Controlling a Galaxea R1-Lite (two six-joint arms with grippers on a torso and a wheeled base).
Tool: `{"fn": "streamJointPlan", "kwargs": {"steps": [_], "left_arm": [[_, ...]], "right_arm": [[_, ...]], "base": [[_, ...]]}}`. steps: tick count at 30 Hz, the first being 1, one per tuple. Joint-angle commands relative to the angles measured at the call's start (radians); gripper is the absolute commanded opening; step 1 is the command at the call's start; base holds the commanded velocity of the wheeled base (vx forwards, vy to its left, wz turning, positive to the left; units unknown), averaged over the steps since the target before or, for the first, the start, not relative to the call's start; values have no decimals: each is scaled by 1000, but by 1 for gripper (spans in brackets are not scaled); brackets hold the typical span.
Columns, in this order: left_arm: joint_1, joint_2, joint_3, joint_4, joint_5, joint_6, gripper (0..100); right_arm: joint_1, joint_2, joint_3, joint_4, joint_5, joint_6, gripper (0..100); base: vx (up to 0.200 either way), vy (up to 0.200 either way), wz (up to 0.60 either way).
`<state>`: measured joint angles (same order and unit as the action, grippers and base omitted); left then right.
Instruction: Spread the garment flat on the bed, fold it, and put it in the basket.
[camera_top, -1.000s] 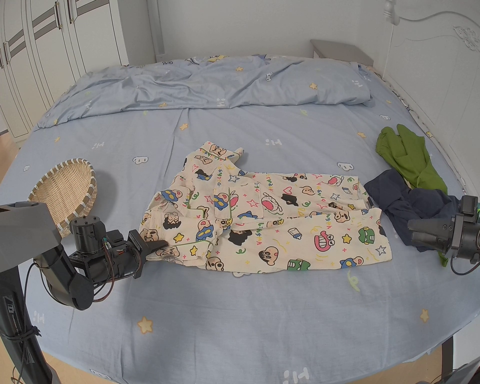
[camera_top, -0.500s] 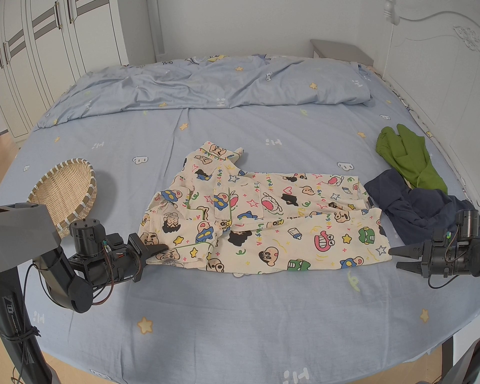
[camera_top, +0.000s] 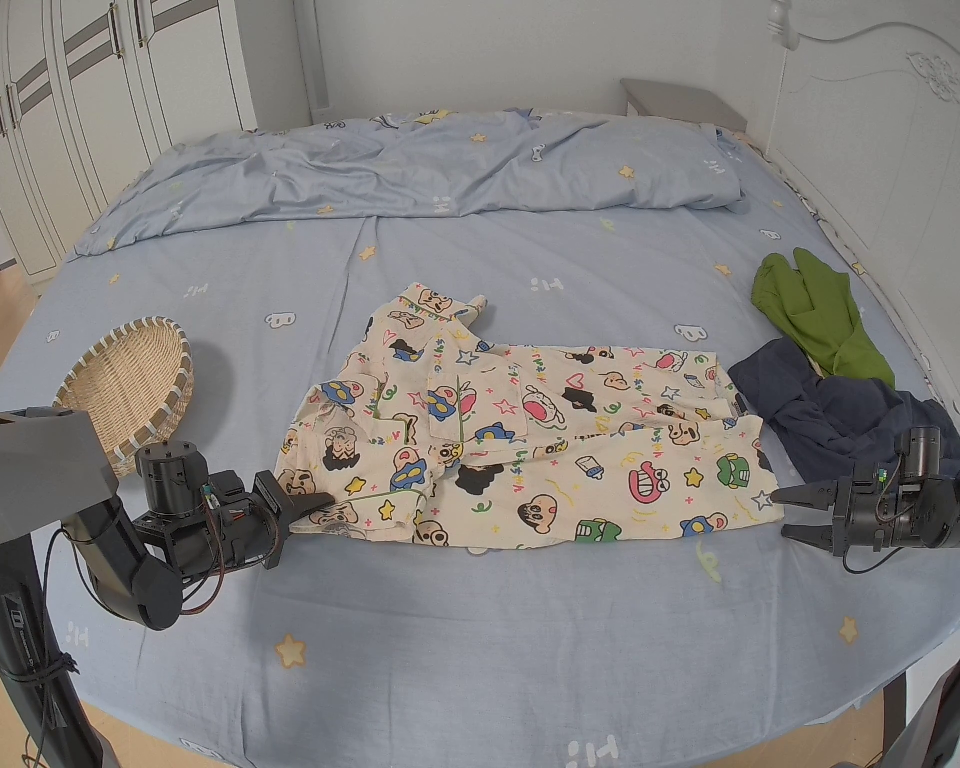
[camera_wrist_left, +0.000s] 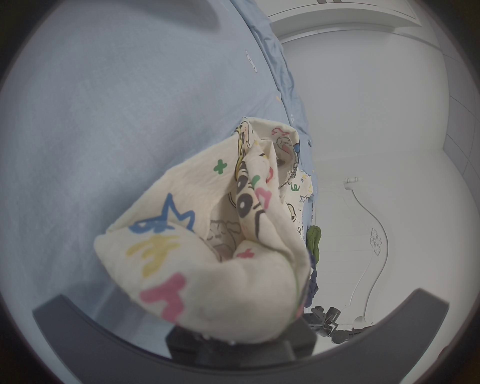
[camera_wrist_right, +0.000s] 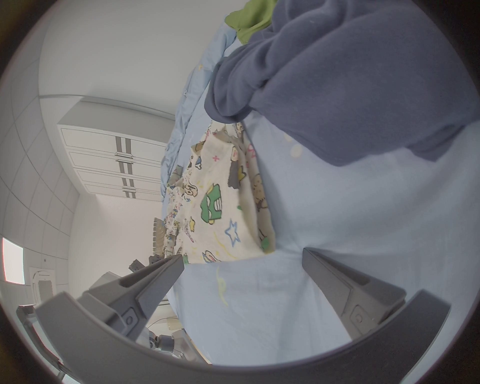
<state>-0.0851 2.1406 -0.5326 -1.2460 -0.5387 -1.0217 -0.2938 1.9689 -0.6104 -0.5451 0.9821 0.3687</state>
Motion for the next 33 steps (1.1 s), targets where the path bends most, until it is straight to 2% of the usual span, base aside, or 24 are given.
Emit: {"fn": "streamJointPlan", "kwargs": {"steps": [1,8,12,17,33], "left_arm": [[1,-7,3,-1,0,0,0],[1,-7,5,-1,0,0,0],[1,-7,5,-1,0,0,0],[2,-7,3,-1,0,0,0],[2,-7,3,-3,0,0,0]], "right_arm": [[18,30,-12,-24,41,26,100],[56,56,-34,-58,43,62,100],[50,76,-37,-82,44,68,100],[50,77,-57,-105,49,133,100],[41,96,-46,-211,47,217,100]], "base": [[0,0,0],[0,0,0],[0,0,0],[0,0,0],[0,0,0]]}}
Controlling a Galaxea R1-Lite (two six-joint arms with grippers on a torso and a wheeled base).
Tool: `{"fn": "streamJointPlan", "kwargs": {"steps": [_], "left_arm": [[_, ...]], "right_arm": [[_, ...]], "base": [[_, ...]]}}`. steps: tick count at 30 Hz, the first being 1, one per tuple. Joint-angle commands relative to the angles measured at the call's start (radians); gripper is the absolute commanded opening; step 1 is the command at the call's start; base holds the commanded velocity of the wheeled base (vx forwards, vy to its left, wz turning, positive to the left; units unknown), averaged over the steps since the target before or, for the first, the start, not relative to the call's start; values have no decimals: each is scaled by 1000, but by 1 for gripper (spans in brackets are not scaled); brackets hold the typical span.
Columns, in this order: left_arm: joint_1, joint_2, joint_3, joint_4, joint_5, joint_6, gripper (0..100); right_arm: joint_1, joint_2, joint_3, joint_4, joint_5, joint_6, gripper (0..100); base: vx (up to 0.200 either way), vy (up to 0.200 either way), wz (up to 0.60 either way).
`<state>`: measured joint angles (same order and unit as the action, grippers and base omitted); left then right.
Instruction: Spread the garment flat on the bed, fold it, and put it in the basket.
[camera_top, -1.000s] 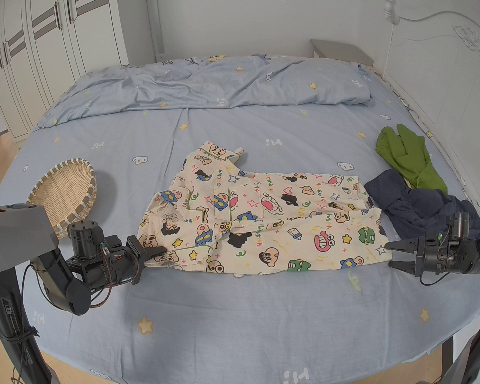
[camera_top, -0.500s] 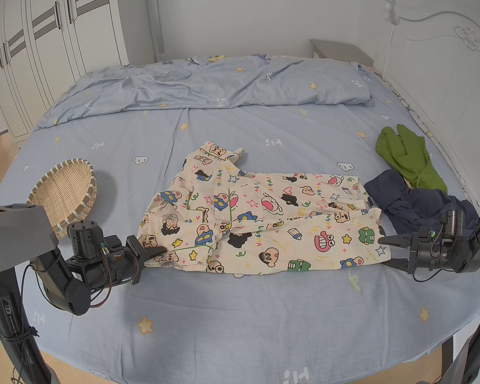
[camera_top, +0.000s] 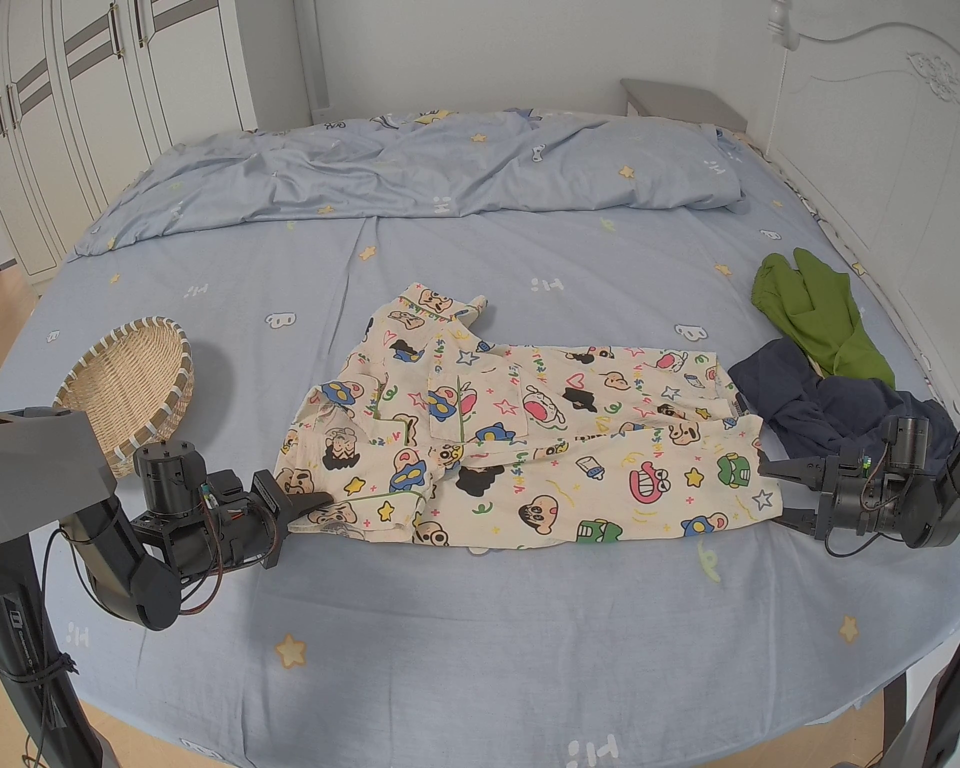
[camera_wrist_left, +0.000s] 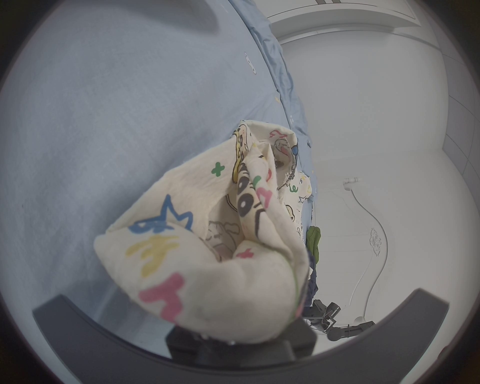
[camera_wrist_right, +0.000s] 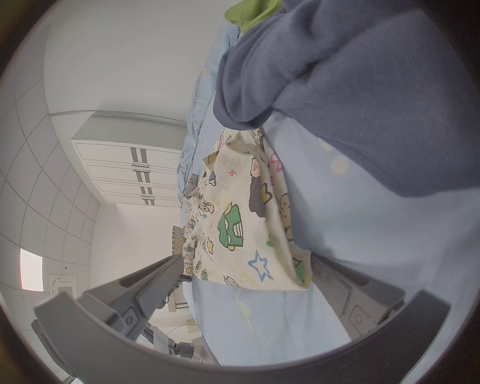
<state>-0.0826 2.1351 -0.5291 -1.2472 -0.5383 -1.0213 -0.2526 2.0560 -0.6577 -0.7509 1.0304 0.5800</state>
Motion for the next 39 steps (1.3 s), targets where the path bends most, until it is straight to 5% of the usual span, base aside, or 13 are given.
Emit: {"fn": "streamJointPlan", "kwargs": {"steps": [1,2,18,34,39], "left_arm": [[1,-1,0,0,0,0,0],[1,-1,0,0,0,0,0],[3,-26,11,6,-2,0,0],[12,-230,291,11,-12,33,0],[12,-259,393,3,-2,67,0]], "right_arm": [[1,9,3,-12,-1,8,100],[3,7,6,-12,-1,9,0],[4,16,18,-35,-4,11,0],[4,-250,148,166,0,21,0],[-17,-275,236,226,-3,-45,0]], "base": [[0,0,0],[0,0,0],[0,0,0],[0,0,0],[0,0,0]]}}
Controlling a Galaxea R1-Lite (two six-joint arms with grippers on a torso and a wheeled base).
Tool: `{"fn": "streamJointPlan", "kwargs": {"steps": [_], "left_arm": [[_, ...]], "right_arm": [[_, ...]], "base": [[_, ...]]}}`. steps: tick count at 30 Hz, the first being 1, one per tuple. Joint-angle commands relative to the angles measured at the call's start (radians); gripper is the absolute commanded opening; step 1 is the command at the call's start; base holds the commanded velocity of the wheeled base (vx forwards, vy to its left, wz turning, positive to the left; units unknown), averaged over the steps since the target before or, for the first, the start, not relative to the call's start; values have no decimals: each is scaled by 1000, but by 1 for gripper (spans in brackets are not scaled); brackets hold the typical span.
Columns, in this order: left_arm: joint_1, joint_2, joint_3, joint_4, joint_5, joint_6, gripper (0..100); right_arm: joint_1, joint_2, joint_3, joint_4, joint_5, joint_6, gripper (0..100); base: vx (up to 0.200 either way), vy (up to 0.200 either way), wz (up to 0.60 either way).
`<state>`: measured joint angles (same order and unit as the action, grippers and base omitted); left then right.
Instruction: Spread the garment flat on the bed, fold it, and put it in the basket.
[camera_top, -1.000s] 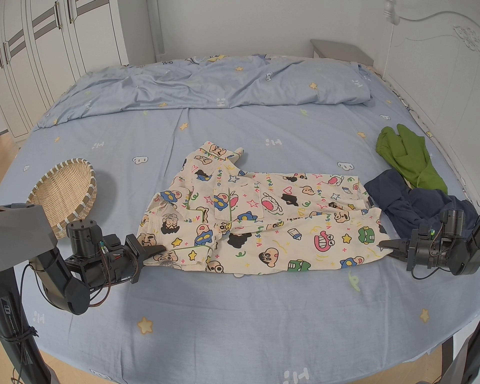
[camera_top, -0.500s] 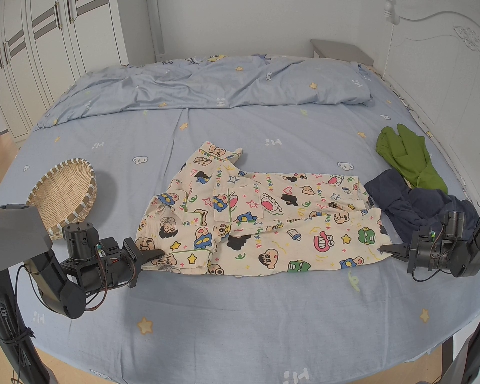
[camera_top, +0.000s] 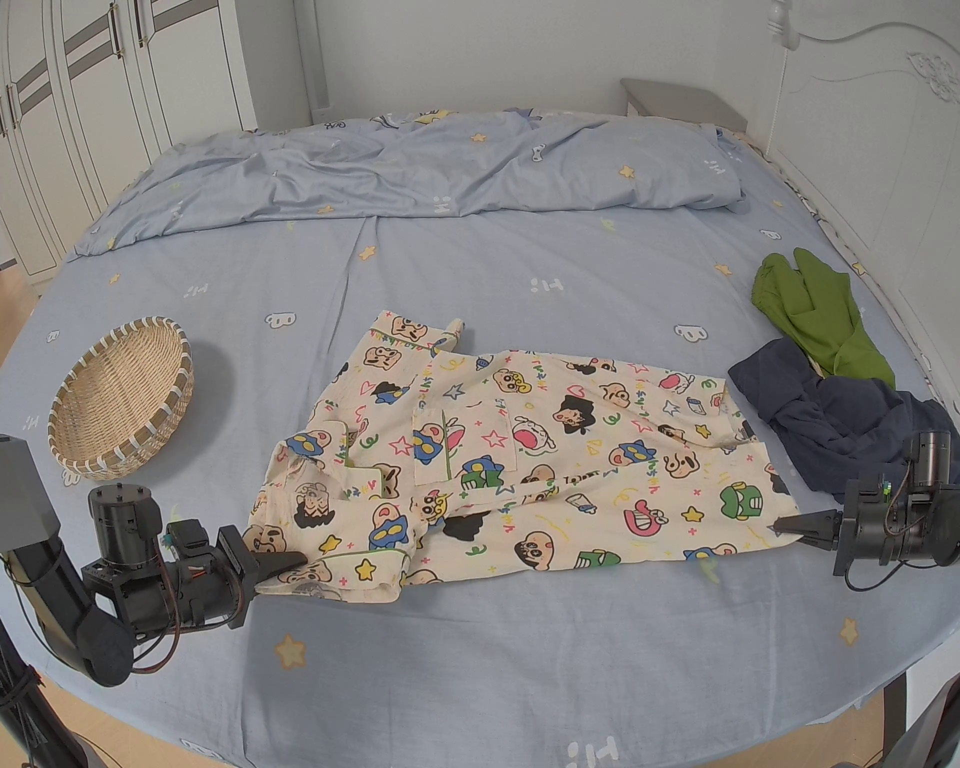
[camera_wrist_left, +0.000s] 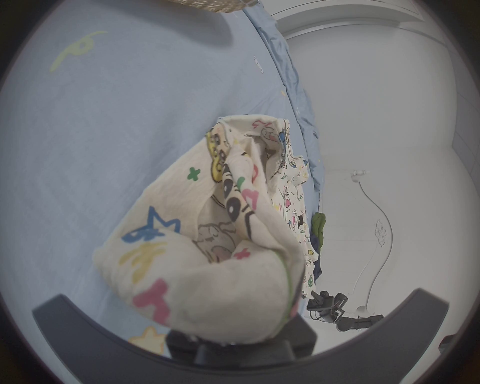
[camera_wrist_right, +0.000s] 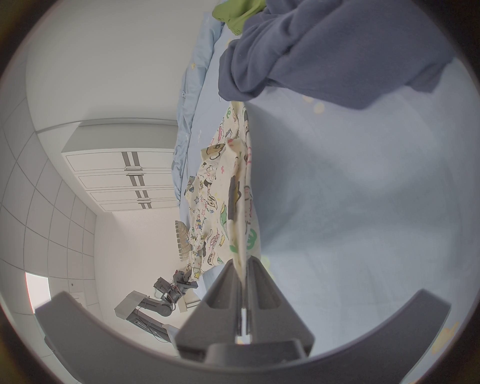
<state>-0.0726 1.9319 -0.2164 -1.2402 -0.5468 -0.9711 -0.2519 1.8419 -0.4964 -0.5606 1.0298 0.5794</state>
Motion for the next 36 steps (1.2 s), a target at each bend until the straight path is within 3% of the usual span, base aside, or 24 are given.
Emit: {"fn": "streamJointPlan", "kwargs": {"steps": [1,7,10,11,15,23,36], "left_arm": [[2,-68,100,-4,7,18,0],[0,-126,176,-5,8,20,0],[0,-159,215,5,8,20,0],[0,-174,216,27,10,20,0],[-3,-220,216,151,25,43,0],[-7,-289,216,332,27,104,0],[-26,-367,216,482,19,175,0]], "right_arm": [[-29,-70,96,45,-2,-62,0],[-82,-127,180,96,-5,-131,0],[-115,-138,228,137,-7,-216,0],[-122,-138,252,157,-13,-274,0],[-125,-138,309,180,-42,-377,0],[-125,-139,375,182,-77,-461,0],[-142,-135,386,191,-88,-497,0]], "base": [[0,0,0],[0,0,0],[0,0,0],[0,0,0],[0,0,0],[0,0,0],[0,0,0]]}}
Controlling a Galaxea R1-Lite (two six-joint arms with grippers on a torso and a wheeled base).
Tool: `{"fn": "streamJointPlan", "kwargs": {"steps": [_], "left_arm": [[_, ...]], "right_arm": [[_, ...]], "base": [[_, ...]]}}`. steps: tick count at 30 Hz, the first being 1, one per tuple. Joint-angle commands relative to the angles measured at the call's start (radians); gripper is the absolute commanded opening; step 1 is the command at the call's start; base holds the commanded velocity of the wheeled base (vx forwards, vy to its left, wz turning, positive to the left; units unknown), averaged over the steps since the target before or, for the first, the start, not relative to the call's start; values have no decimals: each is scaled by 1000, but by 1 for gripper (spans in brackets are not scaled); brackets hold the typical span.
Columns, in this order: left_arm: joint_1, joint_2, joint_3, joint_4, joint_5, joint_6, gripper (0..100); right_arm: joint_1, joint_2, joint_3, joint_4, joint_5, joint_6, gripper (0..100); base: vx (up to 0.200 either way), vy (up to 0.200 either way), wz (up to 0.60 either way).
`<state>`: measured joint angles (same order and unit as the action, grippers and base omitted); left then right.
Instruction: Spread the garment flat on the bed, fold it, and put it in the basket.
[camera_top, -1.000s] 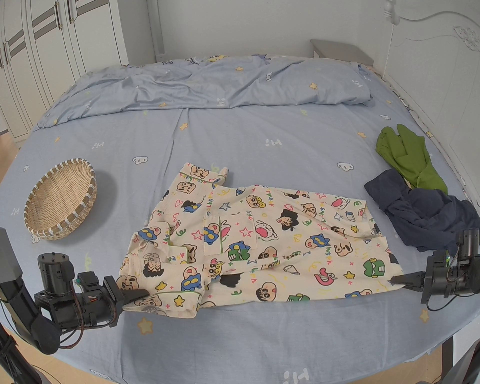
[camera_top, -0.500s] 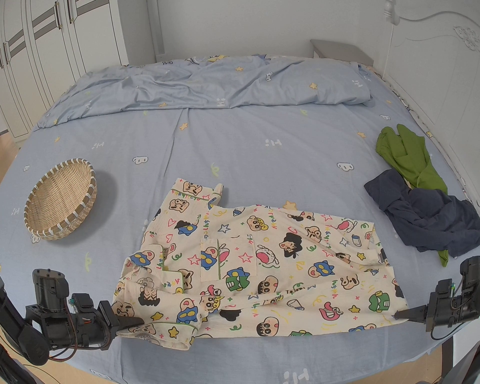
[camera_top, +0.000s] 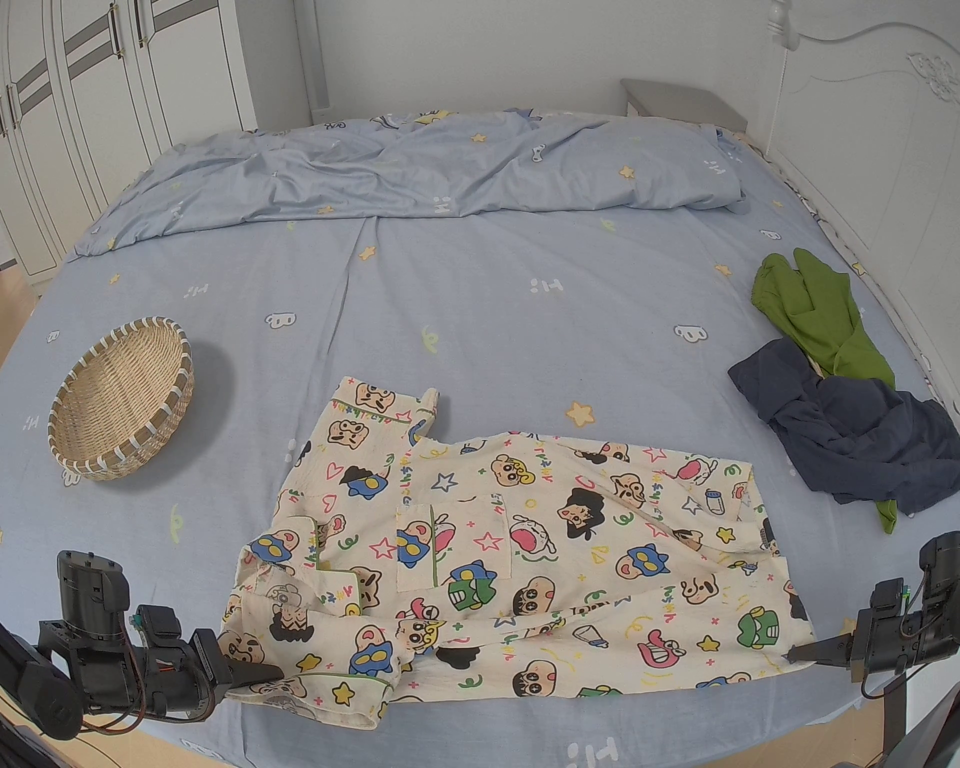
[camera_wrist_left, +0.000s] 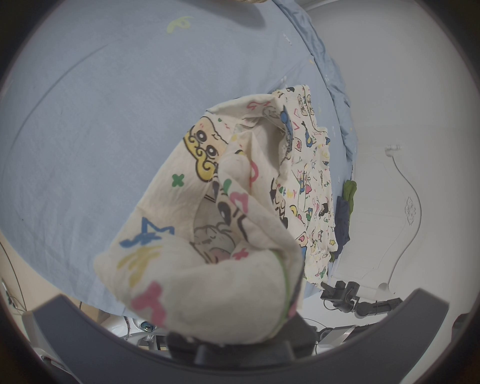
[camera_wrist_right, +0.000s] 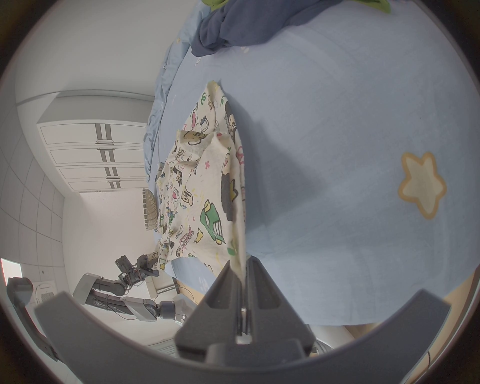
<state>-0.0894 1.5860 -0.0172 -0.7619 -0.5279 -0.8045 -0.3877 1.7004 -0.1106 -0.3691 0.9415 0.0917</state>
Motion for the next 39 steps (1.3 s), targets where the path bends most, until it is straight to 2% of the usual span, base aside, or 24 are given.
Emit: {"fn": "streamJointPlan", "kwargs": {"steps": [1,13,14,16,17,27,31,33,37,39], "left_arm": [[-10,-21,17,3,3,13,0],[-12,31,17,7,-1,54,0],[-12,31,17,7,-1,54,100],[-12,32,17,15,-3,59,100],[-13,32,17,21,-3,60,100],[-12,25,17,27,0,60,100],[7,-18,14,29,11,67,100],[43,-96,10,50,14,76,100],[74,-208,-46,210,14,122,100],[77,-254,-102,351,14,139,100]], "right_arm": [[-7,8,0,1,-3,-15,0],[-11,27,-9,1,-12,-18,0],[-11,27,-9,1,-12,-18,0],[-10,27,-9,1,-12,-18,0],[-11,31,-11,-1,-12,-20,100],[-14,30,-9,-2,-12,-33,100],[-57,15,-15,-10,-10,-58,100],[-96,-25,-37,-20,-10,-58,100],[-128,-99,-77,-16,-7,-52,100],[-129,-122,-95,-14,-10,-49,100]], "base": [[0,0,0],[0,0,0],[0,0,0],[0,0,0],[0,0,0],[0,0,0],[0,0,0],[0,0,0],[0,0,0],[0,0,0]]}}
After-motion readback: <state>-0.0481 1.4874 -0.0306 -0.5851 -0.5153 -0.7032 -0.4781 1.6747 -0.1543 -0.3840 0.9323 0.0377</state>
